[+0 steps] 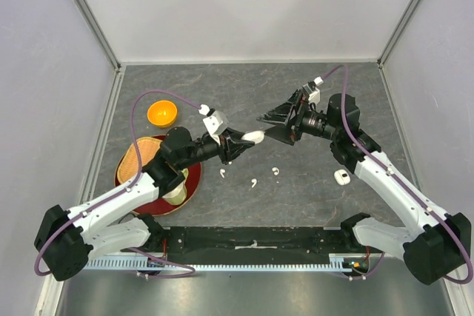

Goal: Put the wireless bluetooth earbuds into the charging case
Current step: Pick up the charging case at the center of the board.

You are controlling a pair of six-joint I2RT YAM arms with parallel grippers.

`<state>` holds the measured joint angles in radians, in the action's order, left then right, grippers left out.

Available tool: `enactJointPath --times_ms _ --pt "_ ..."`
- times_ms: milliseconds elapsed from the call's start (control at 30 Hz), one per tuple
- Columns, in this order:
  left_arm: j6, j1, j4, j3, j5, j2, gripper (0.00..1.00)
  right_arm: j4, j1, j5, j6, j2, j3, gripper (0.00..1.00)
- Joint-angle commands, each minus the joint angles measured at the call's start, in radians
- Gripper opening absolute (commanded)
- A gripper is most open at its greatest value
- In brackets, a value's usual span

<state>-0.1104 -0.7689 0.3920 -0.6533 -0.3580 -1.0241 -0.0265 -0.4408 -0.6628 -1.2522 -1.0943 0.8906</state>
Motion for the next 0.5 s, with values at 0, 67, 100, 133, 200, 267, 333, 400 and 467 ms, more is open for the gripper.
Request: enactJointPath --times_ms 0,67,100,133,200,267,333,400,467 --pt "0.035 0.006 0.073 -0.012 -0.073 -0.021 0.02 -0.061 -0.001 -0.112 -0.027 -0.016 0.007 0.98" --pt "0.032 0.006 0.096 -0.011 -0.064 -0.022 0.02 -0.036 -0.001 -0.109 -0.020 -0.015 -0.007 0.97" --pt "0.034 0.006 0.099 -0.011 -0.056 -0.021 0.02 -0.026 -0.001 -0.103 -0.015 -0.012 -0.012 0.97" --pt "0.035 0.006 0.100 -0.011 -0.052 -0.019 0.02 -0.017 -0.001 -0.100 -0.010 -0.010 -0.022 0.97" --pt "0.040 0.005 0.103 -0.011 -0.035 -0.013 0.02 -0.012 -0.001 -0.098 -0.010 -0.010 -0.036 0.96" --pt "0.041 0.006 0.107 -0.012 -0.026 -0.010 0.02 -0.012 -0.001 -0.095 -0.013 -0.015 -0.044 0.95" --pt "0.040 0.006 0.110 -0.009 -0.019 -0.005 0.02 -0.012 -0.004 -0.095 -0.024 -0.018 -0.051 0.95" --pt "0.038 0.005 0.123 -0.005 -0.007 -0.002 0.02 -0.015 -0.009 -0.093 -0.026 -0.026 -0.056 0.93" --pt "0.029 0.006 0.148 0.003 -0.001 0.001 0.02 -0.027 -0.013 -0.093 -0.041 -0.029 -0.059 0.90"
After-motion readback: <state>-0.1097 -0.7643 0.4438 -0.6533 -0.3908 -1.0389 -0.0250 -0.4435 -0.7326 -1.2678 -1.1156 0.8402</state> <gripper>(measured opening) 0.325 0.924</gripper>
